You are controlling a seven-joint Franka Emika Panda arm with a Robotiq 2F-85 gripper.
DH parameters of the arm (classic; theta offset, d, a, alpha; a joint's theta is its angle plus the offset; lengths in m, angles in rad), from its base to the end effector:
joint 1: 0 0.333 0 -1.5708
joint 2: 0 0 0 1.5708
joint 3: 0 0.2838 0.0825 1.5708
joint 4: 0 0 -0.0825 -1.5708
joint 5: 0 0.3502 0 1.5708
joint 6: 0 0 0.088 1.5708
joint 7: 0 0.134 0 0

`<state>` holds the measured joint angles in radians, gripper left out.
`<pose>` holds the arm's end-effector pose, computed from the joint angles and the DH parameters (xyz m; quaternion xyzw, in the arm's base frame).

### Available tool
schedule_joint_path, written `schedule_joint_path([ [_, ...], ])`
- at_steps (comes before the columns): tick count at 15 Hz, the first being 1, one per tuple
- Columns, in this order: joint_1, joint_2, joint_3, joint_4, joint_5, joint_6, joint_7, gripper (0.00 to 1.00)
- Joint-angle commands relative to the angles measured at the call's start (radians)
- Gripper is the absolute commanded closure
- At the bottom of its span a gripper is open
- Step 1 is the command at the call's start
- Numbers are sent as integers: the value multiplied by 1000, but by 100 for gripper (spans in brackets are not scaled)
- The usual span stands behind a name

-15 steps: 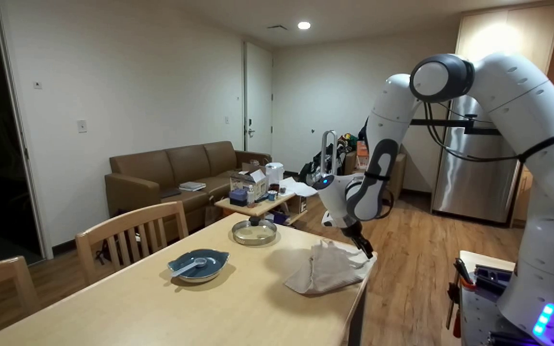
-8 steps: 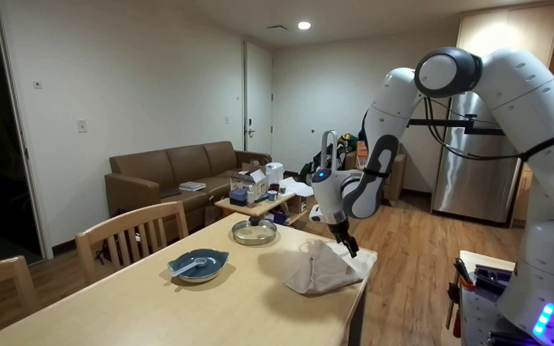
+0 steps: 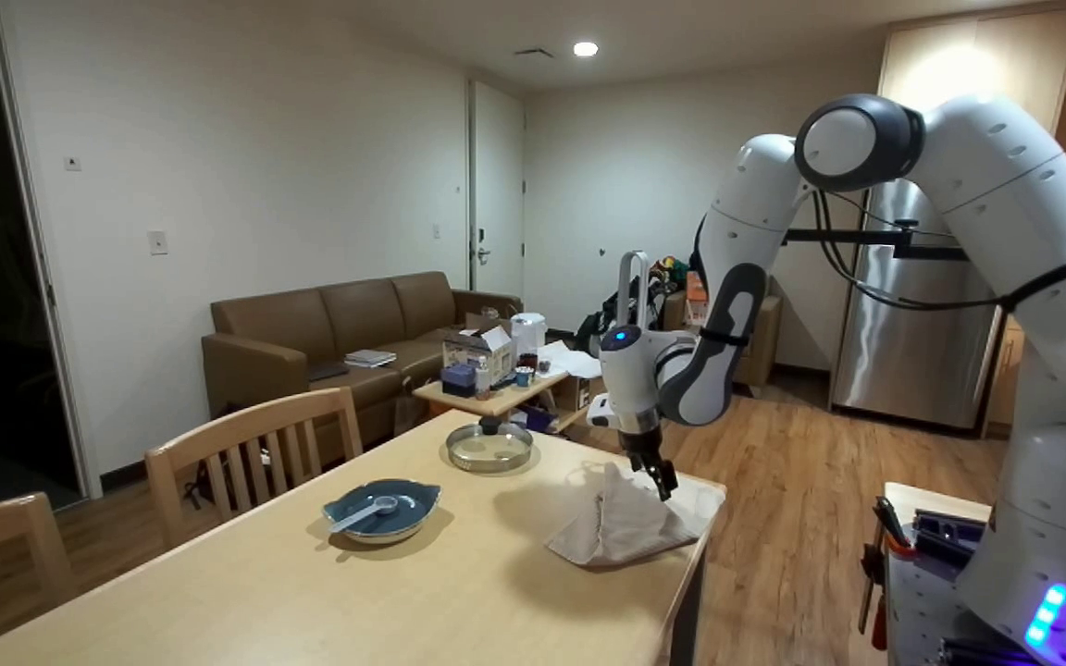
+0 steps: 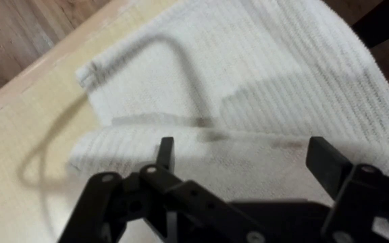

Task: Unfold the towel

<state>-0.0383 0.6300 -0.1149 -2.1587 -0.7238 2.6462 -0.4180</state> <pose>0.4926 -0.0739 0.0688 0.8722 0.4493 -0.1213 0.1504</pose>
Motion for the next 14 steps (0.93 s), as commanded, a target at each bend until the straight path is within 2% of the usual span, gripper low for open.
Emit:
schedule_joint_path([
  [1, -31, 36, 27, 18, -40, 118, -48, 0],
  [4, -19, 45, 30, 27, -86, 154, -90, 0],
  [5, -20, 44, 45, 32, -81, 128, -112, 0],
  [7, -11, 35, 40, 19, -66, 116, -65, 0],
  [10, -7, 36, 50, 26, -65, 109, -66, 0],
  [11, 25, 30, 18, 36, -55, 154, 67, 0],
  [12, -19, 36, 74, 39, 18, 144, 42, 0],
  [13, -32, 68, 101, 59, 58, 165, 53, 0],
  [14, -1, 38, 56, 37, 7, 136, 17, 0],
])
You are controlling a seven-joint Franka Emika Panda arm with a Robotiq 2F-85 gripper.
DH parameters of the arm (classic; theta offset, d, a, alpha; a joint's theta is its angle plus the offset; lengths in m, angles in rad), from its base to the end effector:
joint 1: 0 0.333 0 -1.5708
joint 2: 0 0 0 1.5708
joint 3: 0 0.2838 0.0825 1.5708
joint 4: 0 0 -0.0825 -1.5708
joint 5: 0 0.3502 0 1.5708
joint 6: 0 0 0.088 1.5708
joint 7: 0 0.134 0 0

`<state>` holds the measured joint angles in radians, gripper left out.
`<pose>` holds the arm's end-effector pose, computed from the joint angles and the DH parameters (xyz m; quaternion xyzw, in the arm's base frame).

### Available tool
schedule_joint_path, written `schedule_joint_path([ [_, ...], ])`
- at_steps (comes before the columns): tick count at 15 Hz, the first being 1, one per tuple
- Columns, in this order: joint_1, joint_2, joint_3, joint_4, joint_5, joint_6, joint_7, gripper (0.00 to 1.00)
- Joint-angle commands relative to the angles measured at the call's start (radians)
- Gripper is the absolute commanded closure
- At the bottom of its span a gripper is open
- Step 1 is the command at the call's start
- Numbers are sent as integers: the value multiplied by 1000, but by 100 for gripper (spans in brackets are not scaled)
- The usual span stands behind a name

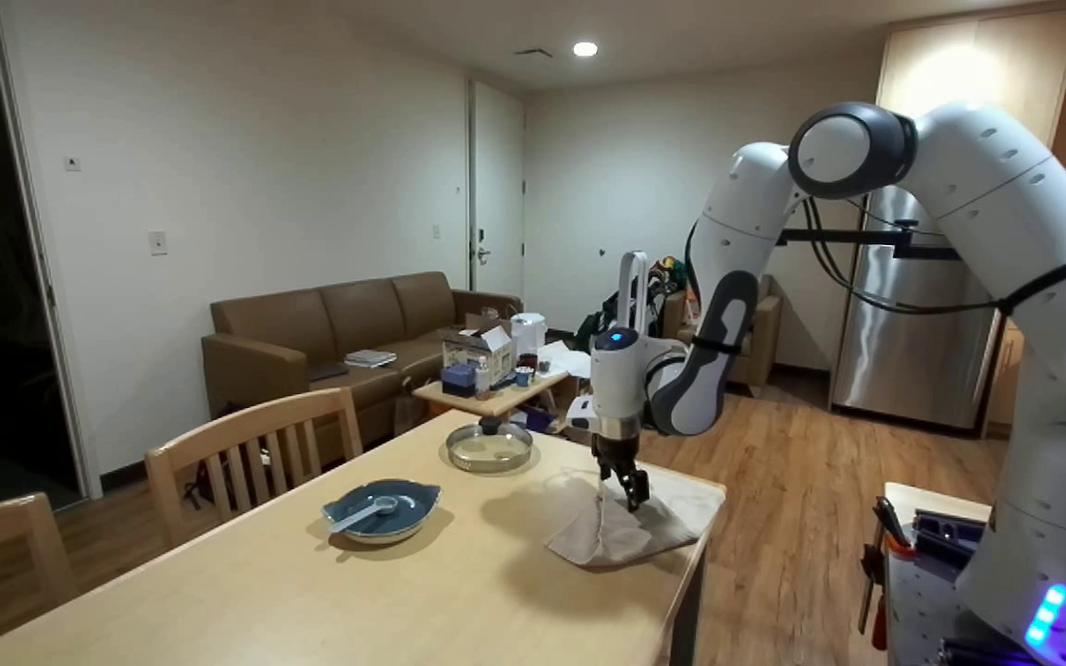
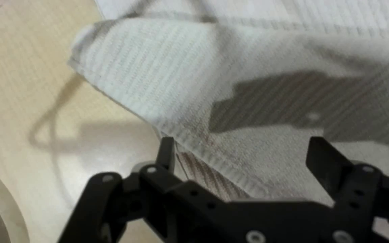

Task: Unfold the towel

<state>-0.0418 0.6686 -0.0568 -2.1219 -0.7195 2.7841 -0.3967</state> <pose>0.5169 -0.0307 0.0662 0.8715 0.4703 -0.0414 0.1327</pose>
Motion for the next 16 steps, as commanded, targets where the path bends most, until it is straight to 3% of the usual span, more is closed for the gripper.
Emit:
schedule_joint_path([
  [1, 0, 4, 10, 5, 35, 3, -1, 0],
  [3, 14, 9, 13, 15, 31, -19, -20, 0],
  [6, -27, -5, 80, 15, 31, -98, -210, 0],
  [11, -28, -27, 101, 30, 14, -198, -451, 0],
  [12, -2, 0, 80, 40, 39, -171, -364, 0],
  [16, -1, 2, 79, 42, 41, -173, -374, 0],
])
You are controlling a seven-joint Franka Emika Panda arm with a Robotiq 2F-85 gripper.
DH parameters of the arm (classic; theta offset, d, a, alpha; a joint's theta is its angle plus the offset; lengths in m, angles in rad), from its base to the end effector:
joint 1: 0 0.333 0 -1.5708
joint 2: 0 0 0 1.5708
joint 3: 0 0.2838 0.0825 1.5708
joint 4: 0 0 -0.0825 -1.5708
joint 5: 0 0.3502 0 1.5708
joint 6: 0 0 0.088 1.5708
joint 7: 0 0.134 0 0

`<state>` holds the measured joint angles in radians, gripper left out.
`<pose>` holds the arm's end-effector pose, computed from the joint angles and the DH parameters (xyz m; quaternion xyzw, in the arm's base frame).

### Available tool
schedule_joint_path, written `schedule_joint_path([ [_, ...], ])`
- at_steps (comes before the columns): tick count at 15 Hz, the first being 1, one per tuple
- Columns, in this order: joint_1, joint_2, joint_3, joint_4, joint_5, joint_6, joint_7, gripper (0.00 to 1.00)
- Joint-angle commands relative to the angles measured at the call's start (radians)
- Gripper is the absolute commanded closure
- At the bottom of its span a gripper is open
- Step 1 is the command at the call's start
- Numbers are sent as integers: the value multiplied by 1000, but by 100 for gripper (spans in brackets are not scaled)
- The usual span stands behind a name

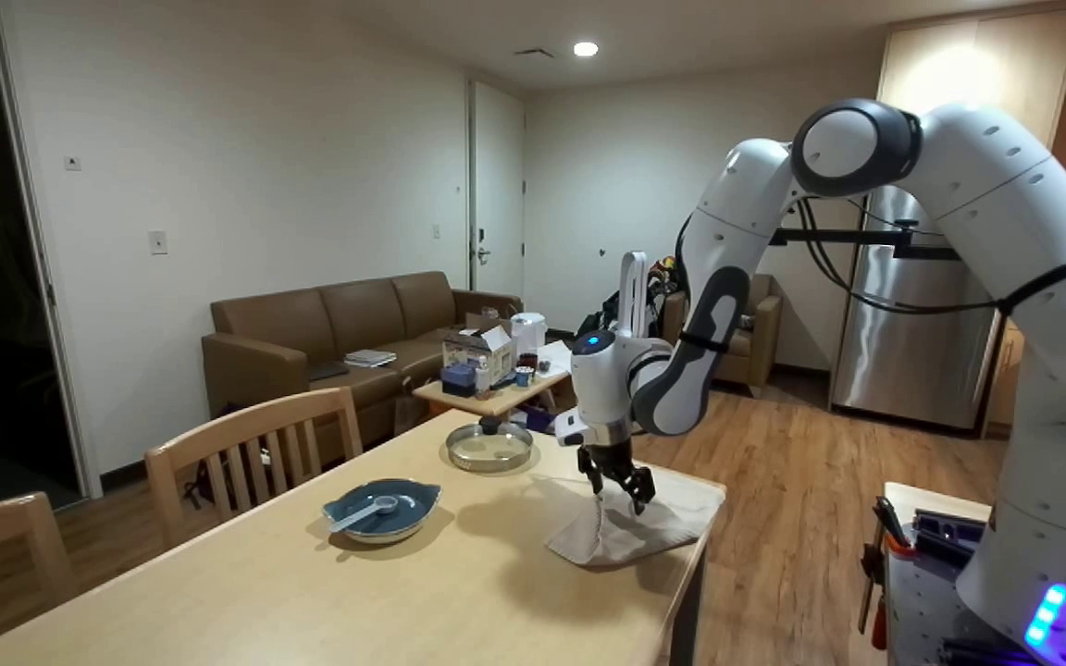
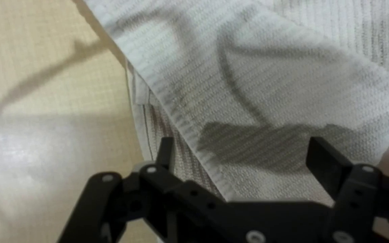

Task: Unfold the towel

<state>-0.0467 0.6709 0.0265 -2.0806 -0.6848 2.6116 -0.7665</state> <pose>0.5174 -0.0038 0.0660 0.7680 0.6214 -0.1129 0.1060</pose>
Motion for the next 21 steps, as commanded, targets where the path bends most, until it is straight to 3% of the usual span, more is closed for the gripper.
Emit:
schedule_joint_path([
  [1, 11, 5, -11, 3, -32, 38, -22, 0],
  [3, 35, 19, -35, 19, -134, 109, -39, 0],
  [7, 7, 47, -13, 41, -241, 213, -121, 0],
  [8, -4, 54, -2, 45, -249, 224, -155, 0],
  [9, 18, 31, -11, 28, -217, 182, -87, 0],
  [19, 2, 75, 1, 42, -229, 185, -189, 0],
  [20, 2, 78, 1, 43, -228, 184, -193, 25],
  [21, 1, 79, 4, 43, -227, 179, -202, 26],
])
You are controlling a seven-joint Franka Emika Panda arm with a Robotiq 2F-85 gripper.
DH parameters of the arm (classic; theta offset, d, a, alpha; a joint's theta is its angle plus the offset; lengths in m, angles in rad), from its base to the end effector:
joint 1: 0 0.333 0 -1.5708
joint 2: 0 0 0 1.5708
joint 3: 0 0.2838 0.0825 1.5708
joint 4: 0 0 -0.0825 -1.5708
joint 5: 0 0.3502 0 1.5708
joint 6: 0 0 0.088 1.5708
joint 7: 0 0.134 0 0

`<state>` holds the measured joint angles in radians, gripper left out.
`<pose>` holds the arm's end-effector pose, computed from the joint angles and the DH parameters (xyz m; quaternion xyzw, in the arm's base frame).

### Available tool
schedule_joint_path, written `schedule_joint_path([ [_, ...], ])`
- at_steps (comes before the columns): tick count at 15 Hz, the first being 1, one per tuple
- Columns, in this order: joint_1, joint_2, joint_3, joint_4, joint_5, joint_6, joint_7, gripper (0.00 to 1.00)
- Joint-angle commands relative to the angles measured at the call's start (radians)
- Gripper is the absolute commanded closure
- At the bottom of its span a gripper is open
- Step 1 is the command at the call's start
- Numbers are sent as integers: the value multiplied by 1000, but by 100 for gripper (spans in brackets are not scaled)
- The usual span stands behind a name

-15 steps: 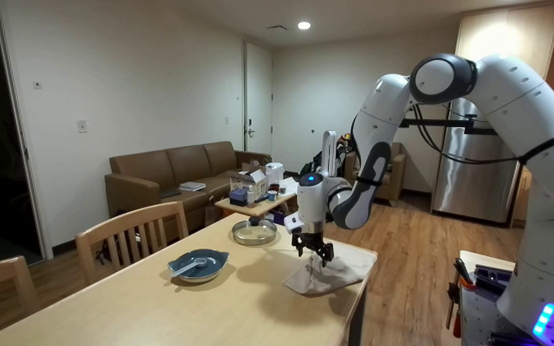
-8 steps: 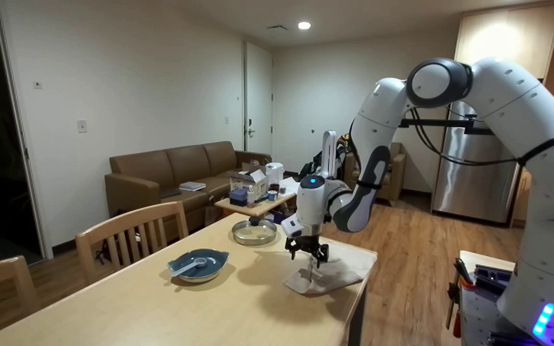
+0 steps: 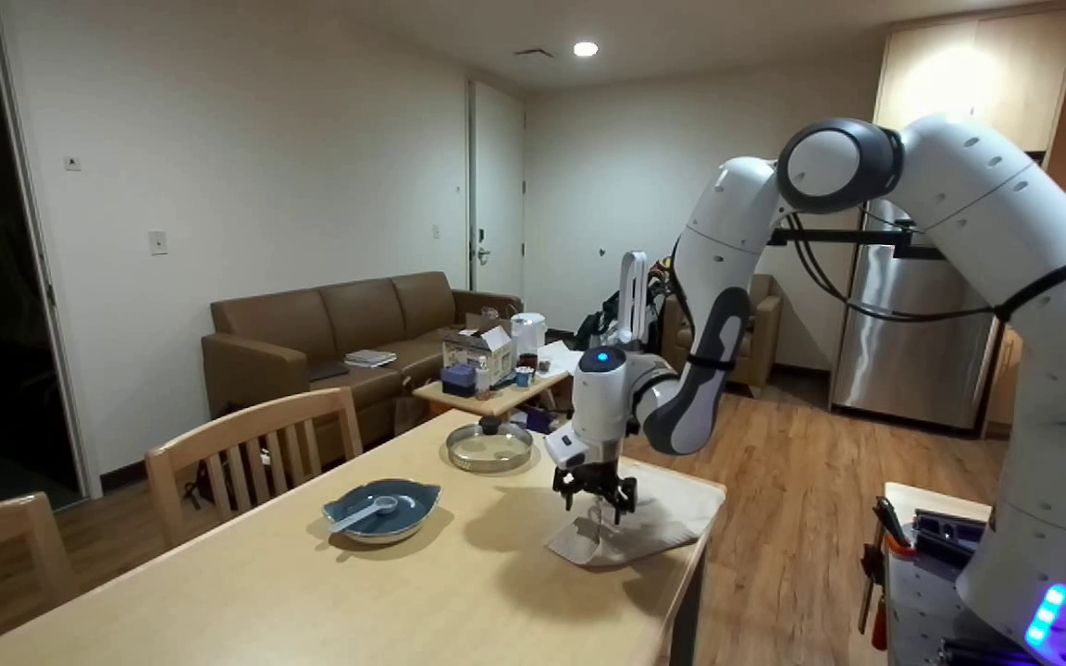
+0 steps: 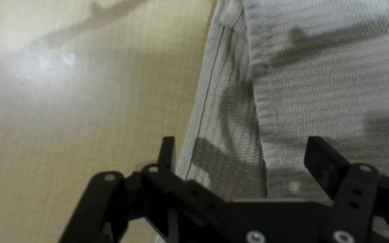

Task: Unfold the towel

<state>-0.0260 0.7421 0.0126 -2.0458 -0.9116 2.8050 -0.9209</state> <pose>0.5280 0.0243 0.0491 0.6273 0.7651 -0.0571 0.1337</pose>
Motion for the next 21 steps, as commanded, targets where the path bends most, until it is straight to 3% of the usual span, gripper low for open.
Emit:
schedule_joint_path([
  [1, -15, 8, 16, 9, 0, -18, -47, 33],
  [8, -14, 13, 21, 11, 3, -22, -71, 80],
  [12, -10, 6, 21, 12, 0, -34, -78, 99],
  [17, 23, -22, 1, 17, -29, -74, -83, 97],
  [21, 54, -54, 7, 12, -117, -119, -162, 97],
])
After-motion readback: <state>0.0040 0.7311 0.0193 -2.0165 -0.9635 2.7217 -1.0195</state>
